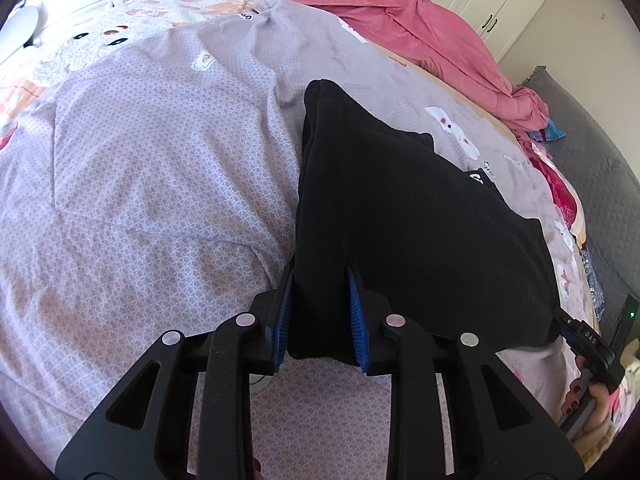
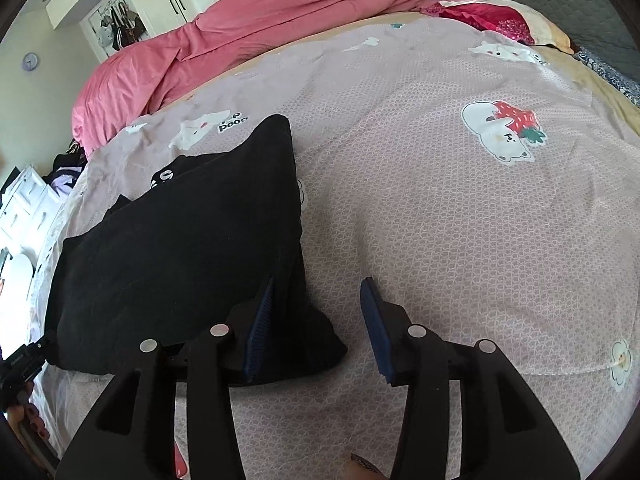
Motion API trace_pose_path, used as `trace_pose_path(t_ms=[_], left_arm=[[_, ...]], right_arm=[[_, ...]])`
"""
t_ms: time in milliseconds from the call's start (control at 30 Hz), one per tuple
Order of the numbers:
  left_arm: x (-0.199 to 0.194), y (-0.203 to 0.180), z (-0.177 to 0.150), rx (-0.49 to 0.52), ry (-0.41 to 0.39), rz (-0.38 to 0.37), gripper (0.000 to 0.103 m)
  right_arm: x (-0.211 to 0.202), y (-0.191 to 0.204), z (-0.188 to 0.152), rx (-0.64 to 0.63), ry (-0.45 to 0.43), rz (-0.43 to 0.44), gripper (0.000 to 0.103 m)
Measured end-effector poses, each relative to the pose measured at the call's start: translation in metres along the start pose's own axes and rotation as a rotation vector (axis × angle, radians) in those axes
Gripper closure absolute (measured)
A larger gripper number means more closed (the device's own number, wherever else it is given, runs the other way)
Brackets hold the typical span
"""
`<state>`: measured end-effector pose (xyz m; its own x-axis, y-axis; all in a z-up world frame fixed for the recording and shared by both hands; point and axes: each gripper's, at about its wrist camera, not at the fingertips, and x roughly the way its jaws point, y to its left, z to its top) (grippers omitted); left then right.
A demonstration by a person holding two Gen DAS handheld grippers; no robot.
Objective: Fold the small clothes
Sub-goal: 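Open both grippers and release the folded black shirt, then grasp the end of the folded black shirt with both grippers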
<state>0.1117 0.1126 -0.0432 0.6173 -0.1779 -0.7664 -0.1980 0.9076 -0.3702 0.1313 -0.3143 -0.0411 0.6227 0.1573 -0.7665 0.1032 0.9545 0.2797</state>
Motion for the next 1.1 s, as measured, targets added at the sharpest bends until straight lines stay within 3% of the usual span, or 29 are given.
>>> trace_pose_path(t_ms=[200,433,467,500,700,867,1100], left_arm=[[-0.006,0.001,-0.003,-0.004,-0.001,-0.005,0.083],[-0.021,0.007,-0.004,-0.008,-0.015,-0.007,0.075],[-0.023,0.008,-0.004,-0.007,-0.017,-0.005,0.072],[-0.025,0.009,-0.003,-0.004,-0.019,0.001,0.071],[-0.043,0.024,0.0,-0.004,-0.051,0.036,0.052],[-0.055,0.035,0.005,-0.018,-0.083,0.06,0.026],[-0.057,0.049,0.024,-0.047,-0.096,0.092,0.009]], right_arm=[[-0.009,0.001,-0.004,0.007,-0.031,0.005,0.039],[-0.02,0.012,-0.012,-0.019,-0.067,0.023,0.035],[-0.022,0.015,-0.014,-0.03,-0.072,0.022,0.024],[-0.025,0.018,-0.016,-0.04,-0.082,0.027,0.021],[-0.04,0.054,-0.027,-0.165,-0.136,0.023,0.019],[-0.045,0.101,-0.044,-0.267,-0.125,0.106,0.013],[-0.035,0.187,-0.069,-0.462,-0.081,0.217,0.012]])
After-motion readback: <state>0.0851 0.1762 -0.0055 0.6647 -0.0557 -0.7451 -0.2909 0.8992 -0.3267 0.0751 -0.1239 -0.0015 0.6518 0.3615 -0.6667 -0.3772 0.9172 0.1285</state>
